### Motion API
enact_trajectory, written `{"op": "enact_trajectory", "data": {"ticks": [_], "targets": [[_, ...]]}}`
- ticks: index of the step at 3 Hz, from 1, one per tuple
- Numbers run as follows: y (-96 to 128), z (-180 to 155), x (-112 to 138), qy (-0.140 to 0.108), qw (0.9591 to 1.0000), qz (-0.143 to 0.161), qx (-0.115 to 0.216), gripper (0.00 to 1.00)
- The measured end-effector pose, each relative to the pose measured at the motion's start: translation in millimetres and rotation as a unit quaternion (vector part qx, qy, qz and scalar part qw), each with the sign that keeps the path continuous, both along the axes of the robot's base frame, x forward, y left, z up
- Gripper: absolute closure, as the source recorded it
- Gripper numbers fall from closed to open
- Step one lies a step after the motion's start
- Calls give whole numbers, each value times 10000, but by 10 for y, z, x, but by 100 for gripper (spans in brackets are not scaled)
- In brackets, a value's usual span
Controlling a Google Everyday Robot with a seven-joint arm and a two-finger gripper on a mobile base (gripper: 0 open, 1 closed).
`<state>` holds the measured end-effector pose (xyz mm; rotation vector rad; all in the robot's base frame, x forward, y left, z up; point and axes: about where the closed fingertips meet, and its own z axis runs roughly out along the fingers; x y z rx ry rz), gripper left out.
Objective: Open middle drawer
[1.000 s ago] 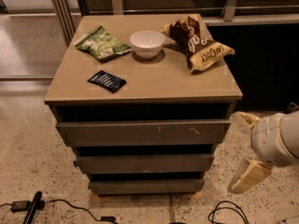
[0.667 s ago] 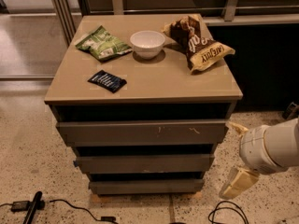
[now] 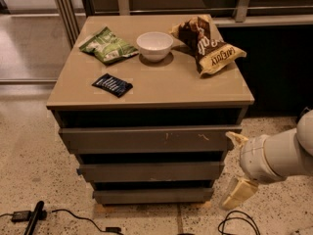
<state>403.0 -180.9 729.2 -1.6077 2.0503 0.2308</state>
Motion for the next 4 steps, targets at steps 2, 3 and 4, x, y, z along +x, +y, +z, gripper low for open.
{"op": "enact_trajectory", "data": {"ticks": [2, 3, 4], "targets": [[359, -708, 151, 312, 9989, 59, 338, 0], [501, -1094, 182, 481, 9976, 100, 479, 0], [614, -1458, 199, 569, 9965, 196, 587, 0]]}}
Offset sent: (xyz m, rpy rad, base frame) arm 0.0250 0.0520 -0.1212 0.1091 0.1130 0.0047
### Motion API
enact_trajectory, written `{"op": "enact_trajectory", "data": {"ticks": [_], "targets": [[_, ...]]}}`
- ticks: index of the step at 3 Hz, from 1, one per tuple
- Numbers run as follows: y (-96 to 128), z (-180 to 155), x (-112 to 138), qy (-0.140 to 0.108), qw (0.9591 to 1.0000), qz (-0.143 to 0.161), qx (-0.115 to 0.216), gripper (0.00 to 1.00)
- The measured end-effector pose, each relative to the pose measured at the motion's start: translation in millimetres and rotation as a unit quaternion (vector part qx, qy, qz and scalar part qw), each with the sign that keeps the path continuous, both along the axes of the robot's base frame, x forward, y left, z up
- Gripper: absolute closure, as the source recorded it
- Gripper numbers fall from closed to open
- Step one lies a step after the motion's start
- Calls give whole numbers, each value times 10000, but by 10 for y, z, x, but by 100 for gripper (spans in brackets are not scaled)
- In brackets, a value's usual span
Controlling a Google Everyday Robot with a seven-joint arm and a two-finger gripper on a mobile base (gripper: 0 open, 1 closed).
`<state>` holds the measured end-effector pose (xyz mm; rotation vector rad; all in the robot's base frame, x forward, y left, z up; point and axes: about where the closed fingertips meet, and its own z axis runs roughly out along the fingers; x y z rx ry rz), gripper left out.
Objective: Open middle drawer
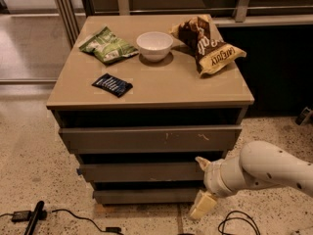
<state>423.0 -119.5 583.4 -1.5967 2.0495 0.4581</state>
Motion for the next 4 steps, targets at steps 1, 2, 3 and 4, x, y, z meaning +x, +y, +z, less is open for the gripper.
{"op": "enact_trajectory", "data": {"ticks": [1, 2, 3, 4], "targets": [[100, -278, 70, -52, 9999, 86, 131, 0], [50, -469, 293, -349, 9992, -56, 202, 0], [-207, -625, 601, -556, 9963, -591, 269, 0], [-207, -625, 601, -556, 9963, -590, 269, 0]]}}
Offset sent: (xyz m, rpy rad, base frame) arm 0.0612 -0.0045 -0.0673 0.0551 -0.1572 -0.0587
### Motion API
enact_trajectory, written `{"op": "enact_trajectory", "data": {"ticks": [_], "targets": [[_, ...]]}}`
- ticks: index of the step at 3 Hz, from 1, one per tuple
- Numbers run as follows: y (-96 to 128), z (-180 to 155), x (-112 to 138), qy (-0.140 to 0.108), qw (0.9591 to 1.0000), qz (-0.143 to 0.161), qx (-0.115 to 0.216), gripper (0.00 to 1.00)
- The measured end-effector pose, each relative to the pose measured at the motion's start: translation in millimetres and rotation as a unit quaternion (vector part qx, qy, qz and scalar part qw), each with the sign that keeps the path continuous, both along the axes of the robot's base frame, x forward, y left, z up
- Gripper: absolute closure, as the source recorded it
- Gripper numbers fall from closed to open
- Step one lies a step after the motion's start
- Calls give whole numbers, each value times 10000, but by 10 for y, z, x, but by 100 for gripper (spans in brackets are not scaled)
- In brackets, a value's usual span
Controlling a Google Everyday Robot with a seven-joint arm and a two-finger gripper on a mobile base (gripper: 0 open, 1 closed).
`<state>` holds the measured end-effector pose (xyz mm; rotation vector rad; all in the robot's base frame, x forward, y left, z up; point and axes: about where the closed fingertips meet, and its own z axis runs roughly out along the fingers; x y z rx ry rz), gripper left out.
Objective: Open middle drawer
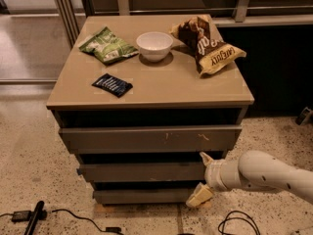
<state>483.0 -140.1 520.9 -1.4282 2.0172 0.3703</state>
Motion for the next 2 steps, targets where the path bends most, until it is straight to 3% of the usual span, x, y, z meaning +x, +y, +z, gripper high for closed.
{"op": "enact_trajectory", "data": {"ticks": [2], "targets": [[228, -388, 149, 125, 9998, 154, 3, 0]]}}
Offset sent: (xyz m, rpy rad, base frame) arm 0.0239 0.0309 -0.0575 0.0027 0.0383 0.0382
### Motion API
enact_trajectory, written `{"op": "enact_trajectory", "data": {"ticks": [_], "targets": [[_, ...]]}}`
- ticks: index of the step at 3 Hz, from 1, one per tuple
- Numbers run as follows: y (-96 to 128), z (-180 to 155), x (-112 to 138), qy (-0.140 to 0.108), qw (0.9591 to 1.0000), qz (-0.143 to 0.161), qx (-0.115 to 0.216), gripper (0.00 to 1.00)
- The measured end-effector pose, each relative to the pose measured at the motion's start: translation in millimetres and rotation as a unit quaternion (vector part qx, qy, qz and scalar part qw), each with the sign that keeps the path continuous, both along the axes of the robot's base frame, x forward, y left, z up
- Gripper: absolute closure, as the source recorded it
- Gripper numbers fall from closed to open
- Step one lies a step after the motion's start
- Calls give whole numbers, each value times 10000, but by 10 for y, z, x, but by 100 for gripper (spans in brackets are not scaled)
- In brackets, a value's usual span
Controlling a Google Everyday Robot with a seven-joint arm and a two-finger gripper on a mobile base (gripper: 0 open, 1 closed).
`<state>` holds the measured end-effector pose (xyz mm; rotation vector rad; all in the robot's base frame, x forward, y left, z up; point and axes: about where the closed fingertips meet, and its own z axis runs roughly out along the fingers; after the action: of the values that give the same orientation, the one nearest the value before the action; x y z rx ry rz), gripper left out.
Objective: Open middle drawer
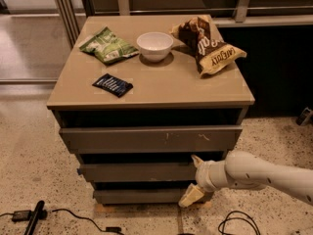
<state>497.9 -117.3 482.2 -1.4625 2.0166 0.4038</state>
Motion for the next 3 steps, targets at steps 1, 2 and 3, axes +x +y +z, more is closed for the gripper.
{"op": "enact_trajectory", "data": {"ticks": [1, 2, 3], "targets": [[19, -172, 44, 55, 10000, -34, -15, 0], [74, -509, 226, -137, 9999, -91, 50, 0], [81, -534, 223, -124, 9999, -94, 60, 3]]}}
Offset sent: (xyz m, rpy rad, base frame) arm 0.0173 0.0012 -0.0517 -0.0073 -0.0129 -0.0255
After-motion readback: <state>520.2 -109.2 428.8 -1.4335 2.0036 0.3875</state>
